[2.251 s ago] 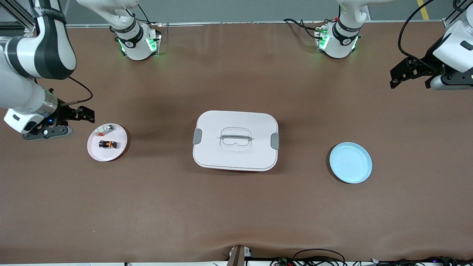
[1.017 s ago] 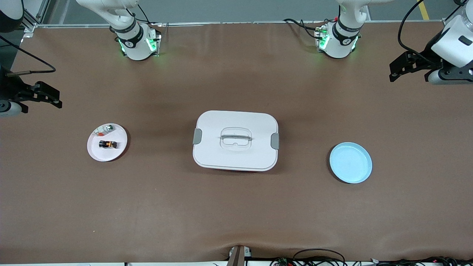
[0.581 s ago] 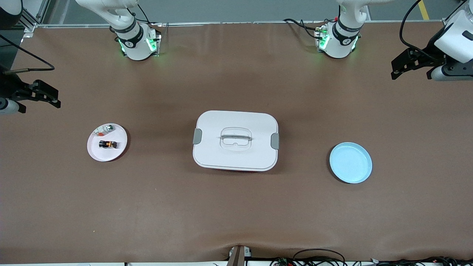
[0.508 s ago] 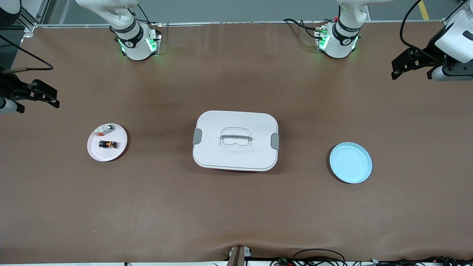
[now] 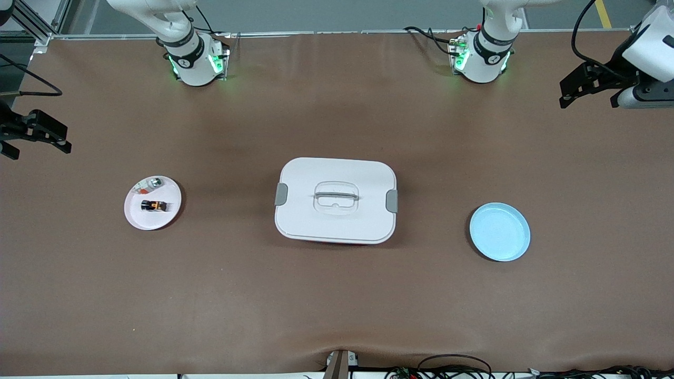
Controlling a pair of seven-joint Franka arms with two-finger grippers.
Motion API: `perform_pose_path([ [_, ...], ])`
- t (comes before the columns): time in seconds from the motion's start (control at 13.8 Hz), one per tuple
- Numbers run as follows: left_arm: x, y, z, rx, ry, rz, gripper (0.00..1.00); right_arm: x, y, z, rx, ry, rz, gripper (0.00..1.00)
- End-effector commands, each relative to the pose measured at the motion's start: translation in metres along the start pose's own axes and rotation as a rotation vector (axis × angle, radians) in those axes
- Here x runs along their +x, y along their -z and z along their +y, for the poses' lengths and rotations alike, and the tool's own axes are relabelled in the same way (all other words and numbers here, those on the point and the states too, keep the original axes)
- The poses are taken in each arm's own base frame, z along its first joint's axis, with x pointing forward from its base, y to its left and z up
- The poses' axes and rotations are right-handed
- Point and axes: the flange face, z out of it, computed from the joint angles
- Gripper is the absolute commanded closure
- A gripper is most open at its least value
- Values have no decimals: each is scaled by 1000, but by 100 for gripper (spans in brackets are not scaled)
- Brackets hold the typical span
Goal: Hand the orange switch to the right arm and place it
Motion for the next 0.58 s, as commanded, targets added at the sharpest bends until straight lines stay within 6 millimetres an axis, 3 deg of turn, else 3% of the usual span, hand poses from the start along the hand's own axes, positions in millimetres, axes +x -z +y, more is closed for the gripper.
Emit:
perform_pose_path([
  [0.0,-5,5,-2,0,-5,-1,0,-1,7,-2,10,-19,-4,0],
  [0.51,-3,10,-3,-2,-12,9,0,-3,6,-9,40,-102,-35,0],
])
